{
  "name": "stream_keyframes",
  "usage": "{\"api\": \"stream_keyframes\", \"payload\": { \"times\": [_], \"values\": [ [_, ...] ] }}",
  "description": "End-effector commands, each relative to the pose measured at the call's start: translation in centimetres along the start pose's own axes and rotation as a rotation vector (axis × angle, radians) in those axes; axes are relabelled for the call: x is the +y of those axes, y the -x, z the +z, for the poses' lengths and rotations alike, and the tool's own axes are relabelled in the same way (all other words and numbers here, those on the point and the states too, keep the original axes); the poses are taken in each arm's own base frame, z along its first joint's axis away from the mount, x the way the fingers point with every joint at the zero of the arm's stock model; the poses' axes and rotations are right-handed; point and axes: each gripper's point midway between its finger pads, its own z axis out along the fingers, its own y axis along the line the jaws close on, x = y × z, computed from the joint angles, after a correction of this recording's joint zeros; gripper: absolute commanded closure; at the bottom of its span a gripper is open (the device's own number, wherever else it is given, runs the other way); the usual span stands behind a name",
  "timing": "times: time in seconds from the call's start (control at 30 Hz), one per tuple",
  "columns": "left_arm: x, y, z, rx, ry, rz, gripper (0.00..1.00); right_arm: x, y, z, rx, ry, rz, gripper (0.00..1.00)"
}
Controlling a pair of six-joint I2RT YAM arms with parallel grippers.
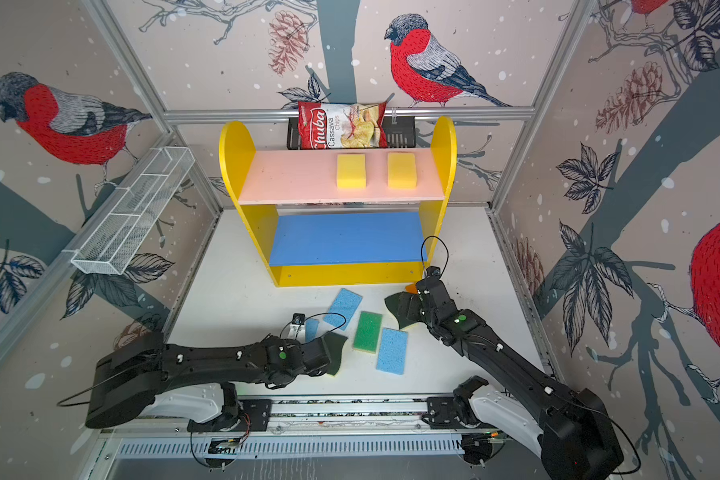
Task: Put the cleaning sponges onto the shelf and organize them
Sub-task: 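Lower the left gripper onto the blue cellulose sponge and close it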
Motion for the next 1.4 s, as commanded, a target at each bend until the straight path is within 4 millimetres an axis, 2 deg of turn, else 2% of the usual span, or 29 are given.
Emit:
{"api": "stream_keyframes", "payload": {
  "times": [0.0, 0.13, 0.3, 0.57, 0.77, 1.13, 1.37],
  "values": [
    [0.4, -0.9, 0.5, 0.048, 0.008, 0.039, 0.04, 0.2, 0.8, -0.1, -0.029, 0.0, -0.017, 0.05],
    [0.4, -0.9, 0.8, 0.059, -0.043, 0.0, 0.04, 0.0, 0.9, -0.1, -0.035, -0.009, -0.019, 0.04],
    [-0.5, -0.6, 0.3, 0.045, -0.13, -0.019, 0.04, 0.0, 0.8, 0.0, -0.028, -0.011, -0.02, 0.04],
    [-0.4, -0.8, 0.6, 0.04, -0.134, 0.037, 0.04, -0.1, 0.7, 0.1, -0.026, -0.011, -0.017, 0.04],
    [0.4, -1.5, 1.7, 0.067, -0.064, 0.058, 0.06, -0.1, 0.7, 0.0, -0.028, -0.012, -0.018, 0.04],
    [-0.2, -3.0, 2.2, 0.125, -0.119, 0.039, 0.2, -0.2, 0.8, -0.2, -0.03, -0.017, -0.022, 0.04],
    [0.5, -2.5, 1.5, 0.12, -0.114, -0.011, 0.3, 0.1, 1.3, -0.3, -0.039, -0.014, -0.03, 0.05]
  ]
}}
